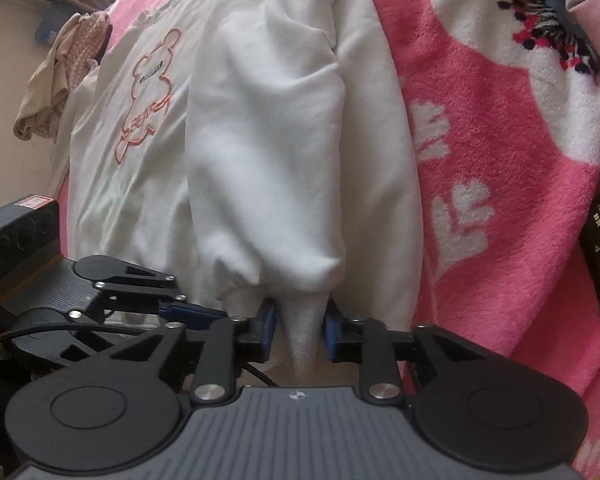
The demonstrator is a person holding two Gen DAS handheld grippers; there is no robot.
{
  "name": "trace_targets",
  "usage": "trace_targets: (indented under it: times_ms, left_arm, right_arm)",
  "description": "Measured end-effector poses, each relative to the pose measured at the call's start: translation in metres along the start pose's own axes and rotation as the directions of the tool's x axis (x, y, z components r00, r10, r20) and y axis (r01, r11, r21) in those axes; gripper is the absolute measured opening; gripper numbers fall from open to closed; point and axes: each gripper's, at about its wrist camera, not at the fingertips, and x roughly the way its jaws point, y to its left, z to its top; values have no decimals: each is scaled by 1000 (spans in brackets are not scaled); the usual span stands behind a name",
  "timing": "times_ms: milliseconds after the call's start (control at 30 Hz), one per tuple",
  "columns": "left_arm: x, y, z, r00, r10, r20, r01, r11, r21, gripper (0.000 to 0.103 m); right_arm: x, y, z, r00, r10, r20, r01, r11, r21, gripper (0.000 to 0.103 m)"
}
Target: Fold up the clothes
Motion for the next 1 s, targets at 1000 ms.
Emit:
trace_targets:
  times_ms: [1000]
  left_arm:
    - [33,-30,-5,992,63,-107,-46,987,154,3]
  right_arm:
    - [9,22,-18,977,-211,-39,195,951,-240,11]
